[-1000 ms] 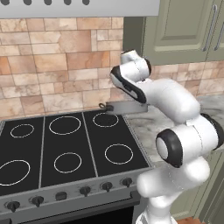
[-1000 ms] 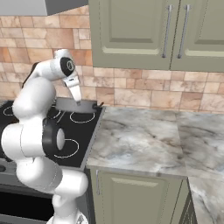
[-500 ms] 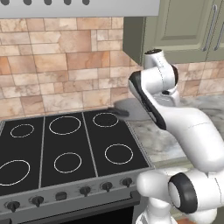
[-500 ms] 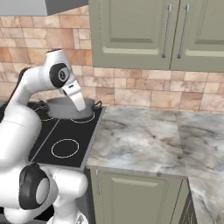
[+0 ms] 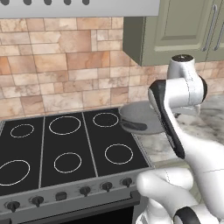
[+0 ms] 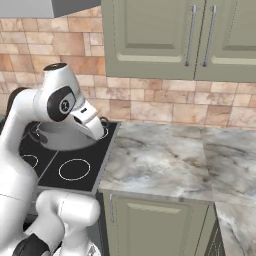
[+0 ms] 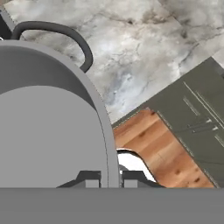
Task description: Move the pot and pan from the stove into the sink.
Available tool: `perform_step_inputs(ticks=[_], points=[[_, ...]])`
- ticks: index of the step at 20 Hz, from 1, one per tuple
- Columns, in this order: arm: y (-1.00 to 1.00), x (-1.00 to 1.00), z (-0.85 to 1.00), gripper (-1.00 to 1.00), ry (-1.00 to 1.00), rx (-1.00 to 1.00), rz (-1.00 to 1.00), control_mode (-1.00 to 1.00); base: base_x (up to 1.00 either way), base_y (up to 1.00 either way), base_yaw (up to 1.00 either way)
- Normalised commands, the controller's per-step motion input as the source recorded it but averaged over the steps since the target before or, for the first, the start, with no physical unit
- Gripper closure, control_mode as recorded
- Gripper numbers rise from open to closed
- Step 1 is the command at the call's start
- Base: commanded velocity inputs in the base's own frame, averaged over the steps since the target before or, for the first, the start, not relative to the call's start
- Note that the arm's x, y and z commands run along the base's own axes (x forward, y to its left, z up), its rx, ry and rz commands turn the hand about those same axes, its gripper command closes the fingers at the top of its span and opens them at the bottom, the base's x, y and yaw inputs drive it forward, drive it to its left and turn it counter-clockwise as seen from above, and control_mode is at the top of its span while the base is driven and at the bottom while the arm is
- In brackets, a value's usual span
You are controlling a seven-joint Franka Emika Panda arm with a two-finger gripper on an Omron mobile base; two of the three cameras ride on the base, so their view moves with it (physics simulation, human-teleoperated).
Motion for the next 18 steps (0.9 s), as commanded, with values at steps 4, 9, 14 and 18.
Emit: perform_step_inputs(ticks=[4,9,14,18], points=[[-0.19,-0.63,0.08,1.0,-0.08,0.06,0.26,-1.0,0.0,0.0,0.0],[-0.2,-0.69,-0.04,1.0,-0.18,0.04,0.19,-1.0,0.0,0.0,0.0],[-0.09,-0.59,-0.17,1.0,-0.35,0.0,0.13,-1.0,0.0,0.0,0.0],[0.0,-0.23,-0.1,1.0,-0.35,0.0,0.07,-1.0,0.0,0.0,0.0]])
